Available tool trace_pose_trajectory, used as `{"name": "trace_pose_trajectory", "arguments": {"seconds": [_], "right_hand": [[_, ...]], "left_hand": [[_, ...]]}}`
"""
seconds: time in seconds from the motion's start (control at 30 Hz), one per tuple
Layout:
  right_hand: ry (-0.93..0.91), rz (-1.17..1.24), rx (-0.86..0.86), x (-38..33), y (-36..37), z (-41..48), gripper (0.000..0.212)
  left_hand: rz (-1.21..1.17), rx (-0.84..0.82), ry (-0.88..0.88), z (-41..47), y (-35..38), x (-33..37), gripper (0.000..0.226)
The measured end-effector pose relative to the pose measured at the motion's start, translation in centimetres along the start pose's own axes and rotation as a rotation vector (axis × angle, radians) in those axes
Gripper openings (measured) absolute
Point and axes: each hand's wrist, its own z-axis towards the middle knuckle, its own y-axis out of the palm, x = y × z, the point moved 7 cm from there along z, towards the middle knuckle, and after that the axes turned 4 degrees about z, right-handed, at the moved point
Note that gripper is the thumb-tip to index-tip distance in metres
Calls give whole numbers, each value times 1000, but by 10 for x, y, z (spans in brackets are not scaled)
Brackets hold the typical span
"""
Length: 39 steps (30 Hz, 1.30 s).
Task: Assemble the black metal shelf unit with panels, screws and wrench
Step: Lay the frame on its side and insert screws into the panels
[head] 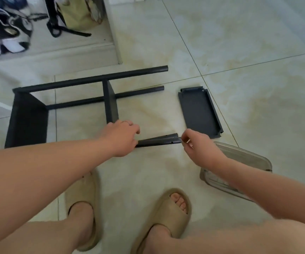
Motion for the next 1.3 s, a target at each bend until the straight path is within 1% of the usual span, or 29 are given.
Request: {"name": "trace_pose_trajectory", "arguments": {"seconds": [0.13, 0.27, 0.37, 0.5, 0.57, 0.67, 0.77, 0.87, 0.93, 1.0, 1.13, 1.2, 1.3], "right_hand": [[-108, -135, -116, -75, 18, 12, 9], [-141, -173, -175, -124, 37, 20, 12], [-142, -103, -201, -146, 56, 35, 12], [-81, 43, -214, -150, 83, 60, 23], [-76, 123, -198, -148, 93, 66, 25], [-100, 251, -192, -141, 109, 68, 17], [-116, 387, -213, -129, 119, 67, 23], [-162, 427, -228, -122, 125, 67, 28], [-198, 420, -216, -122, 126, 67, 27], [-201, 417, -193, -123, 125, 67, 27], [-191, 427, -133, -127, 120, 69, 25], [-171, 462, -105, -128, 119, 70, 23], [-140, 514, -108, -130, 124, 69, 20]], "left_hand": [[-159, -84, -162, -31, 5, -82, 43], [-268, -123, -203, -34, -1, -131, 48], [-340, -153, -184, -23, 10, -144, 48], [-324, -343, -87, -5, 54, -140, 58], [-315, -390, -28, 3, 76, -133, 62], [-310, -365, 26, 15, 99, -131, 53], [-365, -276, 18, 22, 106, -137, 36], [-468, -198, 10, 22, 111, -140, 24], [-555, -156, 2, 18, 112, -142, 25], [-622, -129, 4, 13, 109, -145, 30], [-656, -113, 17, 14, 100, -148, 44], [-674, -95, 18, 17, 96, -149, 42], [-700, -54, 17, 20, 93, -150, 29]]}}
